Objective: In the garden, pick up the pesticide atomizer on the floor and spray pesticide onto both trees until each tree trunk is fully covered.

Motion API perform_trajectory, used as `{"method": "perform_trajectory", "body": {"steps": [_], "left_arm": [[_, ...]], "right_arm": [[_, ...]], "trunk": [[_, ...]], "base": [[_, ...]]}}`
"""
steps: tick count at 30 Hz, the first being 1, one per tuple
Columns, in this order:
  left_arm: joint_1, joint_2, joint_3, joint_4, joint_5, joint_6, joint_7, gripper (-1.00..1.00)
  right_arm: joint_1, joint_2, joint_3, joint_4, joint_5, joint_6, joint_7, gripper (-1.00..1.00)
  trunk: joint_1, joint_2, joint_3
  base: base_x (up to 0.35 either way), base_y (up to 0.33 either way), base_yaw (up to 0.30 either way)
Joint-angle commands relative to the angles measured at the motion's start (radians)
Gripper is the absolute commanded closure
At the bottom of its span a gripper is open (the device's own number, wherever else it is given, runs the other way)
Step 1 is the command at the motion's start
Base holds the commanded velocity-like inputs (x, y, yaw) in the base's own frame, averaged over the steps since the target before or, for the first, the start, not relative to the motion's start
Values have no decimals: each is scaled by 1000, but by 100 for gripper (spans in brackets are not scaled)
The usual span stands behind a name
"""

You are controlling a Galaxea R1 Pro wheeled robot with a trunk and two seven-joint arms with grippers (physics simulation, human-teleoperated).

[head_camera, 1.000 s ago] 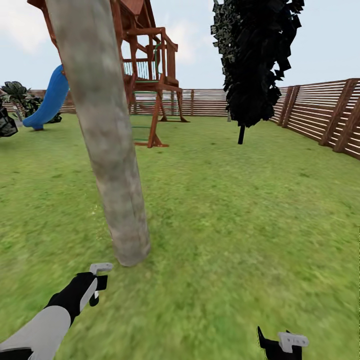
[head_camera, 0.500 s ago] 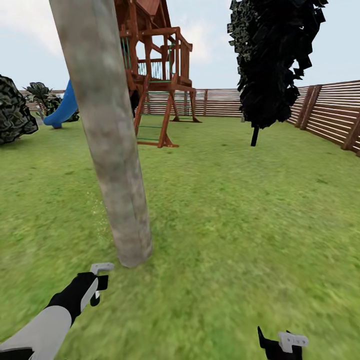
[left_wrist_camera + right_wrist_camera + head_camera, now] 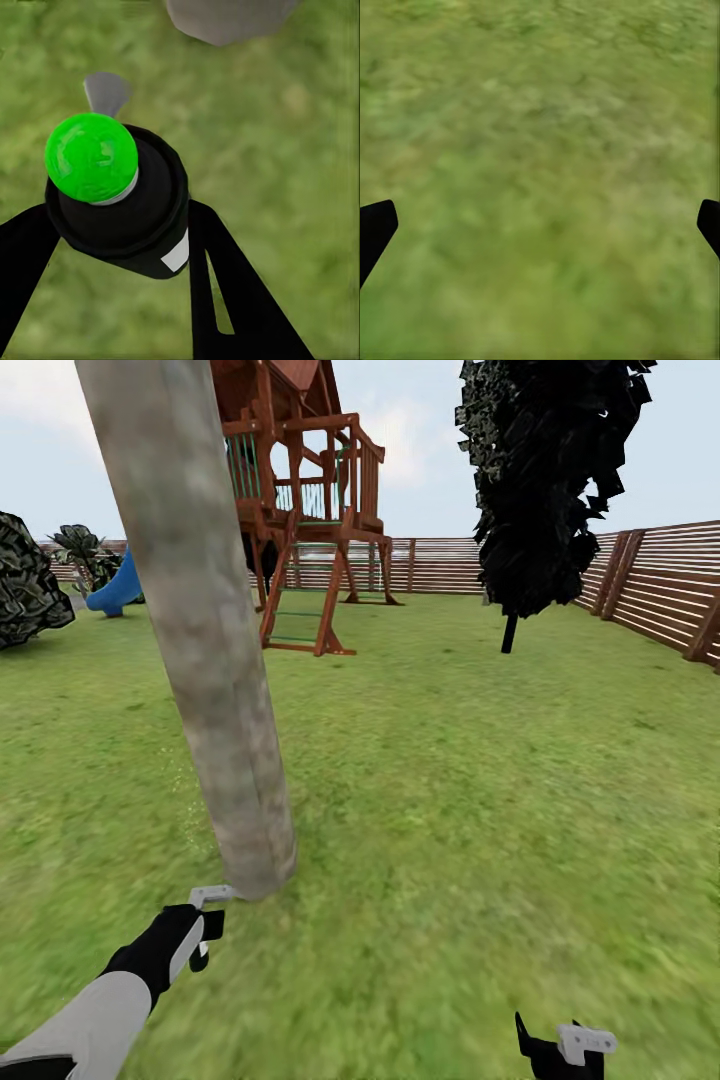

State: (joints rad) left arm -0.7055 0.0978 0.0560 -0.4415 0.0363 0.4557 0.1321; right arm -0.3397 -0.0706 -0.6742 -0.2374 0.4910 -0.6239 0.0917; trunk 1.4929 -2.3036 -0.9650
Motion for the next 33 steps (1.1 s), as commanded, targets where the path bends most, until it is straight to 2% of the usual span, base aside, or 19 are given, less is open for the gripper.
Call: {"method": "perform_trajectory", "body": {"steps": [1, 3, 5, 6, 8, 10, 12, 14, 15, 17, 18, 20, 23, 25, 27, 28, 30, 31, 33], "left_arm": [[0, 7, 3, -2, 3, 5, 3, 100], [0, 43, 13, -8, 6, 5, 2, 100], [0, 53, 21, -12, 6, 4, 0, 100], [0, 42, 21, -9, 6, 3, -5, 100], [0, -3, 19, -13, 0, 3, -9, 100], [0, -22, 17, -18, -2, -10, -11, 100], [-2, -7, 22, -19, -5, -14, -11, 100], [-3, 45, 23, -19, 2, -15, -12, 100], [-3, 57, 19, -20, 0, -16, -11, 100], [-3, 57, 20, -19, -1, -18, -11, 100], [-3, 49, 19, -20, -1, -18, -11, 100], [-3, 16, 18, -20, -2, -18, -11, 100], [-3, 6, 16, -20, -3, -18, -11, 100], [-3, 13, 14, -20, -5, -18, -12, 100], [-2, 53, 13, -19, -3, -19, -16, 100], [-2, -2, -31, -18, -3, -27, -18, 100], [-3, -16, -66, -19, 2, -28, -19, 100], [-3, -11, -68, -18, 3, -28, -20, 100], [-3, 38, -69, -18, 7, -26, -23, 100]], "right_arm": [[-1, 0, -8, 1, 0, -4, 10, -100], [-1, 0, -8, 0, 0, -4, 10, -100], [-1, 0, -8, 0, 0, -4, 10, -100], [-1, 0, -8, 0, 0, -4, 10, -100], [-1, 0, -8, 0, 0, -4, 10, -100], [-1, 0, -8, 1, 0, -4, 10, -100], [-1, 0, -8, 1, 0, -4, 10, -100], [-1, 0, -8, 1, 0, -4, 10, -100], [-1, 0, -8, 1, 0, -4, 10, -100], [-1, 0, -8, 1, 0, -4, 10, -100], [-1, 0, -8, 1, 0, -4, 10, -100], [-1, 0, -8, 1, 0, -4, 10, -100], [-1, 0, -8, 1, 1, -4, 10, -100], [-1, 0, -8, 1, 1, -4, 10, -100], [-1, 0, -8, 1, 0, -4, 10, -100], [-1, 0, -8, 0, 0, -4, 10, -100], [-1, 0, -8, 0, 0, -4, 10, -100], [-1, 0, -8, 0, 0, -4, 10, -100], [-1, 0, -8, 1, 0, -4, 10, -100]], "trunk": [[0, 0, -1], [0, 0, -1], [0, 0, -1], [0, 0, -1], [0, 0, -1], [0, 0, -1], [0, 0, -1], [0, 0, -1], [0, 0, -1], [0, 0, -1], [0, 0, -1], [0, 0, -1], [0, 0, -1], [0, 0, -1], [0, 0, -1], [0, 0, -1], [0, 0, -1], [0, 0, -1], [0, 0, -1]], "base": [[-6, -7, 0], [-2, -3, 0], [0, -1, 0], [0, 0, 0], [0, 0, 0], [0, 0, 0], [0, 0, 0], [0, 0, 0], [0, 0, 0], [170, 0, 0], [266, 0, 0], [291, 0, 0], [113, 0, 0], [20, 0, 0], [2, 0, 0], [0, 0, 0], [0, 0, 0], [0, 0, 0], [0, 0, 0]]}}
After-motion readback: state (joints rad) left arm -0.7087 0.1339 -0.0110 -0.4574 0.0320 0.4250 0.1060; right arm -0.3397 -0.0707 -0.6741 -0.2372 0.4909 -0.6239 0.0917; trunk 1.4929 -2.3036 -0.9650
